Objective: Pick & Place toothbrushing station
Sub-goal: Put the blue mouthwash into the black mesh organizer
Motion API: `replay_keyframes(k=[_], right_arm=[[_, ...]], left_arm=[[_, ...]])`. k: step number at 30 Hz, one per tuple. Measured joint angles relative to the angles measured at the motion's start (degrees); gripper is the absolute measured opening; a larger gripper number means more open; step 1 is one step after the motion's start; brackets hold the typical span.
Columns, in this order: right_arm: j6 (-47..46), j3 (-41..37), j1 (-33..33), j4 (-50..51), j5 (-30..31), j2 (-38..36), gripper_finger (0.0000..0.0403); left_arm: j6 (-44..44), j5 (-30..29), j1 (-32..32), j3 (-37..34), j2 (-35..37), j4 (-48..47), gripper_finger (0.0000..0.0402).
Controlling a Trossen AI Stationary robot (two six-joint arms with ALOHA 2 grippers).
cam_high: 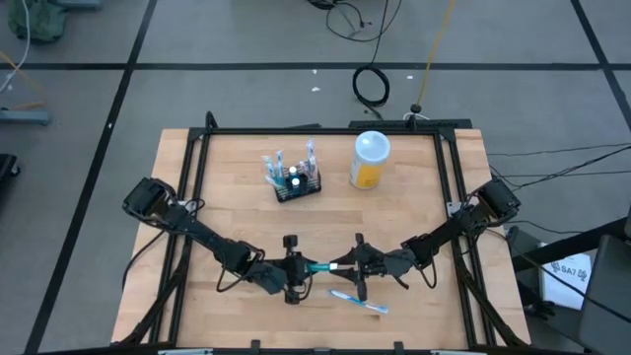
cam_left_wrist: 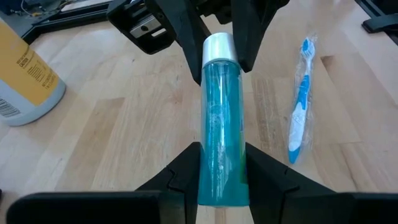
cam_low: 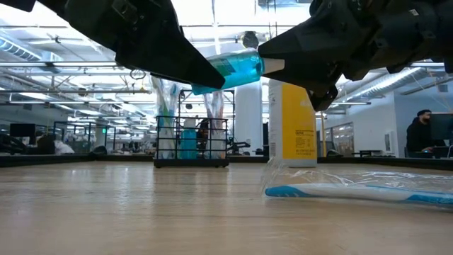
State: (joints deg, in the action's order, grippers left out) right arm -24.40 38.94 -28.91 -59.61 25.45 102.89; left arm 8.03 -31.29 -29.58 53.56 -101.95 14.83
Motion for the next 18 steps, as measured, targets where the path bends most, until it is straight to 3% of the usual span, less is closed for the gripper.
replay_keyframes(k=[7,18], right_arm=[[0.0,0.0,0.0,0.0,-0.2,0.0,0.0097],[0.1,0.0,0.1,0.0,-0.5,-0.2,0.0097]], left_arm=[[0.3,0.4,0.0,0.0,0.0,0.0,0.0115],[1.3,6.1,0.2,0.0,1.2,-1.7,0.0224]])
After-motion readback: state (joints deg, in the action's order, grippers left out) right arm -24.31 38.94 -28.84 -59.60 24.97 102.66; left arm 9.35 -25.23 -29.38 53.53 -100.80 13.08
